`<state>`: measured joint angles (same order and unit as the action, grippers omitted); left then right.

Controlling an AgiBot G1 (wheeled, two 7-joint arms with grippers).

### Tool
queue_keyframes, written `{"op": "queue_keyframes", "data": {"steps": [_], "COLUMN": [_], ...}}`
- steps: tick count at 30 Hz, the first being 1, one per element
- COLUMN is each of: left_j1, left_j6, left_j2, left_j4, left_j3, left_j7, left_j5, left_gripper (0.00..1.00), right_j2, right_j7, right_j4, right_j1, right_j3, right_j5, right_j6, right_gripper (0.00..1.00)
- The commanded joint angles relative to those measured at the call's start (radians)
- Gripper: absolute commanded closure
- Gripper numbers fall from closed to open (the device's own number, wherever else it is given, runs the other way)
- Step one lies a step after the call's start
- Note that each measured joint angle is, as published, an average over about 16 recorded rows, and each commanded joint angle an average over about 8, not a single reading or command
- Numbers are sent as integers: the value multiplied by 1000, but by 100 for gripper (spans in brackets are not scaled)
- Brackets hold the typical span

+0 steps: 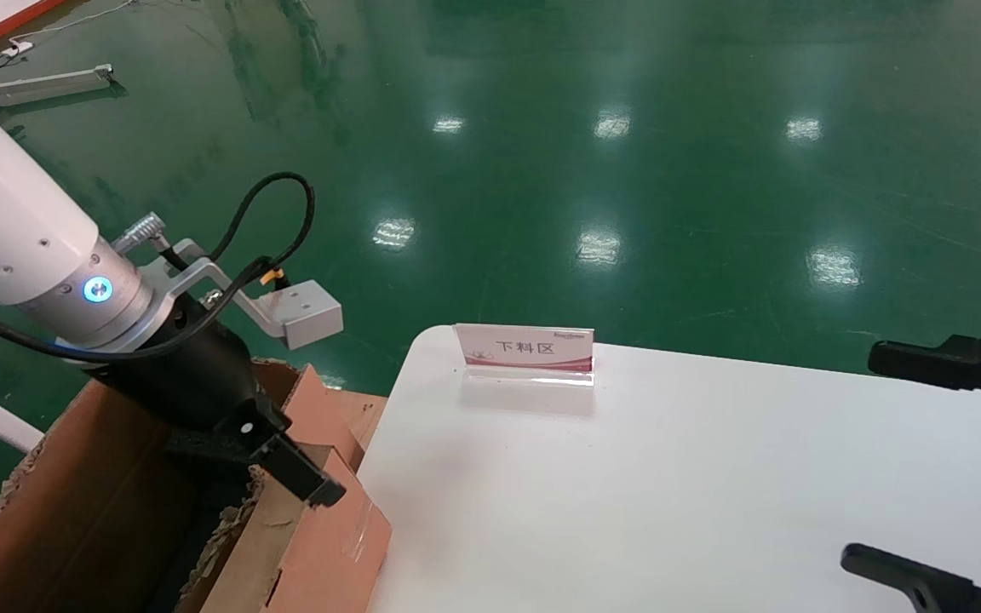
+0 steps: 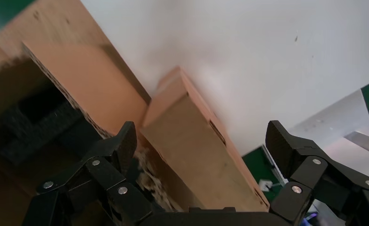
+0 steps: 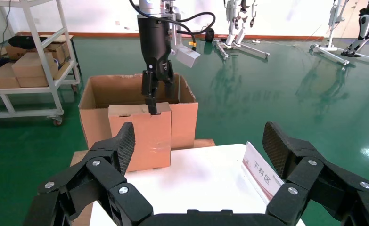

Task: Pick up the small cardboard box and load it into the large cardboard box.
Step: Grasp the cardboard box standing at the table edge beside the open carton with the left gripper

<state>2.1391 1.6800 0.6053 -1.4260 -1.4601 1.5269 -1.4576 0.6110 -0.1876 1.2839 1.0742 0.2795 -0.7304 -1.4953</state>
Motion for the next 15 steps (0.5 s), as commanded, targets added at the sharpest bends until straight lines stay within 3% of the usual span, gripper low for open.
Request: {"op": "queue_keyframes", "data": {"steps": [1,15], "left_j1": [21,78], "left_j6": [2,8], "left_j2": [3,22], "left_j4": [-1,-6], "left_j3": [-36,-184], "left_j7": [21,102], "left_j5": [15,83], "left_gripper": [0,0], "right_j2": [0,0], "right_j7": [0,0], "right_j4": [0,0], "right_j1": [0,0], "right_j3": [0,0], "right_j5": [0,0], "right_j6": [0,0], "right_gripper": [0,0]}}
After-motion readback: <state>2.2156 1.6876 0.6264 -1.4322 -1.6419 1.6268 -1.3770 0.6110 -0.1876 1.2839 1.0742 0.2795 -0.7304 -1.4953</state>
